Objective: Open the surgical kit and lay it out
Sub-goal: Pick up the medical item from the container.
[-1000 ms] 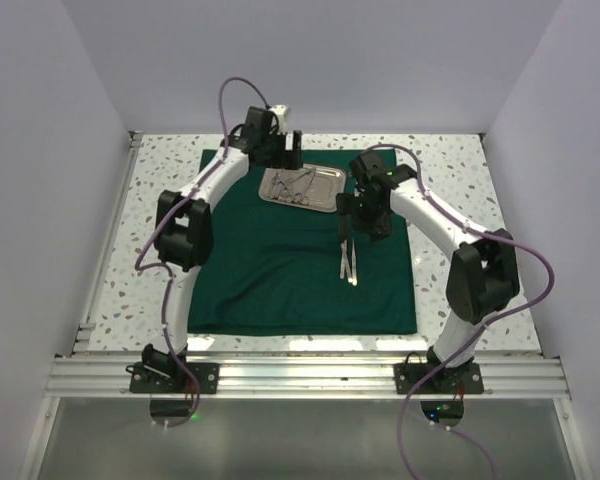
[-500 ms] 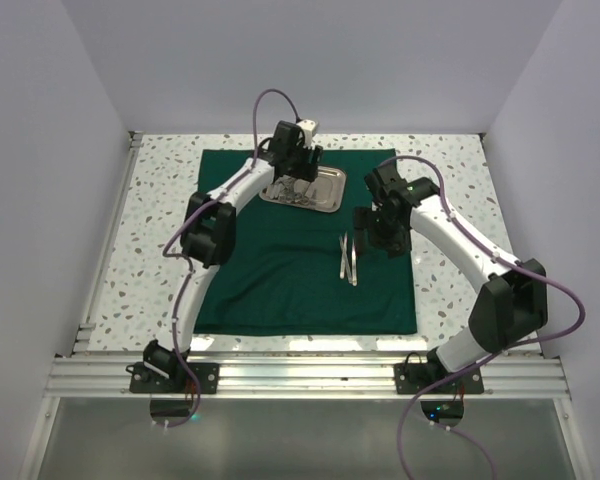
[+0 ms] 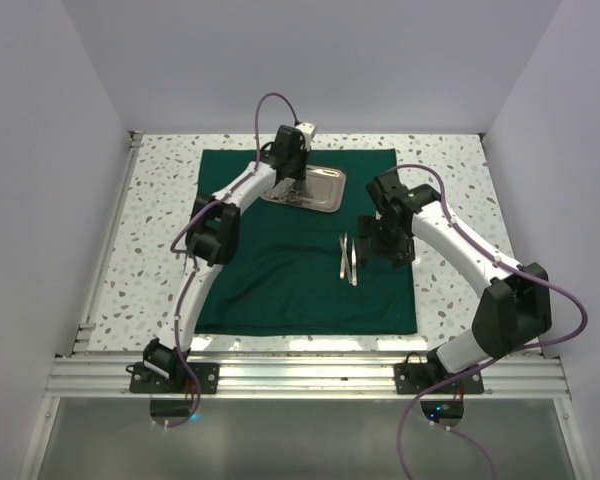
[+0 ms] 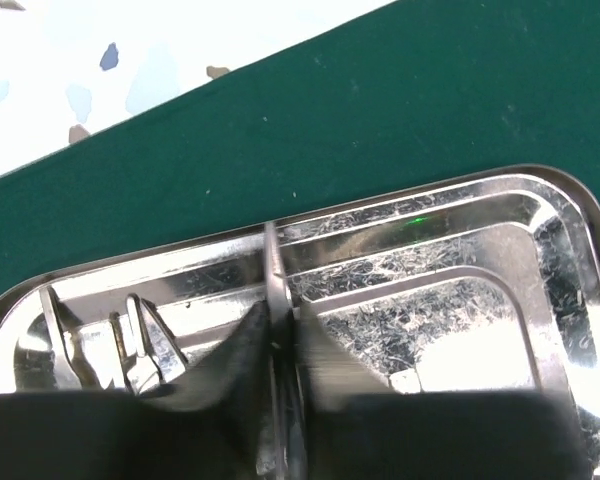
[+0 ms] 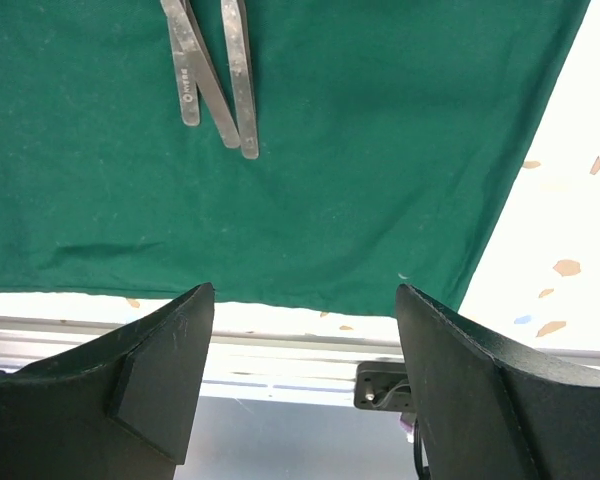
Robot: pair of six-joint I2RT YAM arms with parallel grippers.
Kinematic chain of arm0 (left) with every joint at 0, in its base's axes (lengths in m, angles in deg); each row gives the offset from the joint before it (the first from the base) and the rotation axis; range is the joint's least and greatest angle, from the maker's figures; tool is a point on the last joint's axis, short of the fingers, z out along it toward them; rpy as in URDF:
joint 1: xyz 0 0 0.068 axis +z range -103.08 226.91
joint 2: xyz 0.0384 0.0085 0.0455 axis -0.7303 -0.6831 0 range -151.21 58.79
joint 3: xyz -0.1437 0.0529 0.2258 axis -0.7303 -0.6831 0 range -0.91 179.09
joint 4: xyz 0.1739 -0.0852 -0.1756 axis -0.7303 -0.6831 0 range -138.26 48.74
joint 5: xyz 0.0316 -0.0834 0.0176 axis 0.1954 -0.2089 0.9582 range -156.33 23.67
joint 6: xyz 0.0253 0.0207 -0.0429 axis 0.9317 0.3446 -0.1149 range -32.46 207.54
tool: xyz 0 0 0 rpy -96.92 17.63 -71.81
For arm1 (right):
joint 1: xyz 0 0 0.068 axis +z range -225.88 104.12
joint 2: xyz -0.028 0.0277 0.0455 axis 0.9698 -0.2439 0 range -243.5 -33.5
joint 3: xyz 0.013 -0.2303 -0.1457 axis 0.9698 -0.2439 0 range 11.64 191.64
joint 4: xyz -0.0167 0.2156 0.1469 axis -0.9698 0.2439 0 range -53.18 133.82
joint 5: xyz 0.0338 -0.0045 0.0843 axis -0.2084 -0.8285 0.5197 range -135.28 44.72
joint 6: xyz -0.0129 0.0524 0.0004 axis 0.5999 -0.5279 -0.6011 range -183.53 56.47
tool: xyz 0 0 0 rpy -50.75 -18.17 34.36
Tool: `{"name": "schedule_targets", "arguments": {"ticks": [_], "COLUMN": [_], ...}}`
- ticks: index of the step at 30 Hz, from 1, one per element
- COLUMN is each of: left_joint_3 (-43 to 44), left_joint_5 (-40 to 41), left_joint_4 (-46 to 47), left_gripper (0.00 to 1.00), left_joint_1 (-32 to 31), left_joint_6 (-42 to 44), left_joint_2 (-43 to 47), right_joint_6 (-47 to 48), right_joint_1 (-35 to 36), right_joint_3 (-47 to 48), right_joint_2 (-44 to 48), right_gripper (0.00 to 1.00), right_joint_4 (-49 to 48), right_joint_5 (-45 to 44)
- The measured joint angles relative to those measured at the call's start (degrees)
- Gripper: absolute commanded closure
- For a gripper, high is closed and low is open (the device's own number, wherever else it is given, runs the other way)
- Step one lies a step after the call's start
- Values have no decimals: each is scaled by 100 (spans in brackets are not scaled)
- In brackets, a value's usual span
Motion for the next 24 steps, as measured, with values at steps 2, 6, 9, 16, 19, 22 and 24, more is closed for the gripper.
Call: {"name": "schedule_targets", "arguments": {"ticks": [2,6,9,16,19,22,24], "left_joint_3": [-7,-83,-317,-927,-942,-942,-942], "left_joint_5": [9,68,101,184,291,378,415], "left_joint_4": [-9,22,144,-74,-409,-651,-730], "left_gripper": [100,100,100,100,93,85,85], "left_joint_1": [2,2,-2,-9,-9,-13,-13], "left_joint_6": [-31,-46,-105,-422,-520,-562,-570], "left_joint_2": [0,20,142,629,761,883,977], "right_joint_6": [0,0,0,0,0,-2,-9], "right_joint_1": [0,0,0,0,0,0,0], "right_joint_3": [-7,-13,-83,-195,-219,-254,-280], "right_joint_2": [0,0,-2,-15,-17,-17,-17], "right_gripper": [24,24,25,26,26,26,26], "right_joint_4": [-4,-39,-107,-214,-319,-363,-387], "right_joint_5": [-28,-28,-22,20,42,83,105]}}
